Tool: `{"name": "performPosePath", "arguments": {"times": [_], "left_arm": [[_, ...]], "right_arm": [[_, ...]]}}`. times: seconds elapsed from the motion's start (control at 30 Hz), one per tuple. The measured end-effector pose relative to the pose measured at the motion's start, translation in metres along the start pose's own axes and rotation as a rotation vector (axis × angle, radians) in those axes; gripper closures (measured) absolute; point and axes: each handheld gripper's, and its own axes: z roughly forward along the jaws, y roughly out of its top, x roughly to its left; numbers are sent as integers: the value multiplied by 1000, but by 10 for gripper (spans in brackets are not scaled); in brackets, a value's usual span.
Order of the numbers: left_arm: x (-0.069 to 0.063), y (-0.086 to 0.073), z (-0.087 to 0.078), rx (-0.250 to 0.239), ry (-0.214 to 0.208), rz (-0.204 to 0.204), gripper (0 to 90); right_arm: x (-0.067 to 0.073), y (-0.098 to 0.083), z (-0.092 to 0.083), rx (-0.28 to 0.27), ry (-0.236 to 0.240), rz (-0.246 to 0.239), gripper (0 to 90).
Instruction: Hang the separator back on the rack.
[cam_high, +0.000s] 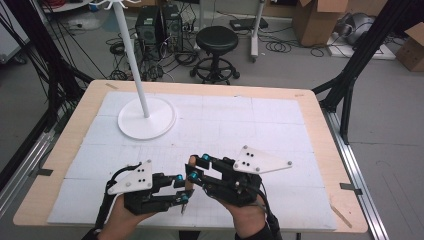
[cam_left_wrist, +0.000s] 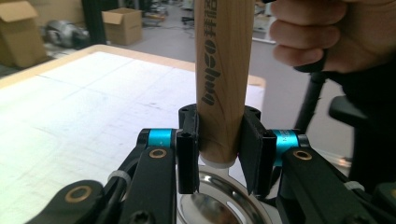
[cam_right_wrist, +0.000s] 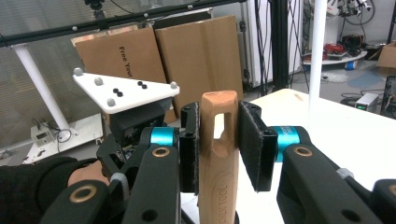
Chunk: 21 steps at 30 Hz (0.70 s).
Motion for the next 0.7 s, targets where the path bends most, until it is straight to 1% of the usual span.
{"name": "performPosePath", "arguments": {"times": [0.07,0.1,0.13,0.17,0.2,0.27,0.33,0.4,0.43,0.5,0.57,0.63,0.7], "left_arm": [[1,0,-1,2,-24,-7,702],[1,1,-1,7,-33,-4,703],[2,1,-1,3,-46,-13,703],[2,1,-2,-2,-64,-23,703],[3,1,-3,-8,-83,-23,703],[4,1,-5,-19,-132,-34,704],[4,2,-6,-22,-171,-24,703],[5,3,-8,-26,-206,-17,703],[4,3,-8,-32,-223,-16,703],[4,4,-8,-39,-262,-11,703],[2,4,-8,-38,-288,0,703],[1,4,-8,-36,-303,5,703],[1,4,-7,-33,-319,9,703]], "right_arm": [[-1,-1,-1,-10,12,10,697],[-3,-2,-1,-12,35,25,678],[-6,-3,-1,-19,72,40,579],[-9,-4,-2,-34,84,35,440],[-11,-5,-3,-44,91,28,368],[-17,-7,-5,-63,143,-7,278],[-22,-9,-6,-60,205,-32,205],[-24,-10,-6,-44,269,-49,208],[-25,-10,-6,-45,306,-54,216],[-26,-11,-5,-44,375,-71,269],[-27,-11,-4,-40,439,-73,343],[-28,-11,-2,-36,487,-73,382],[-27,-11,-1,-22,513,-84,433]]}}
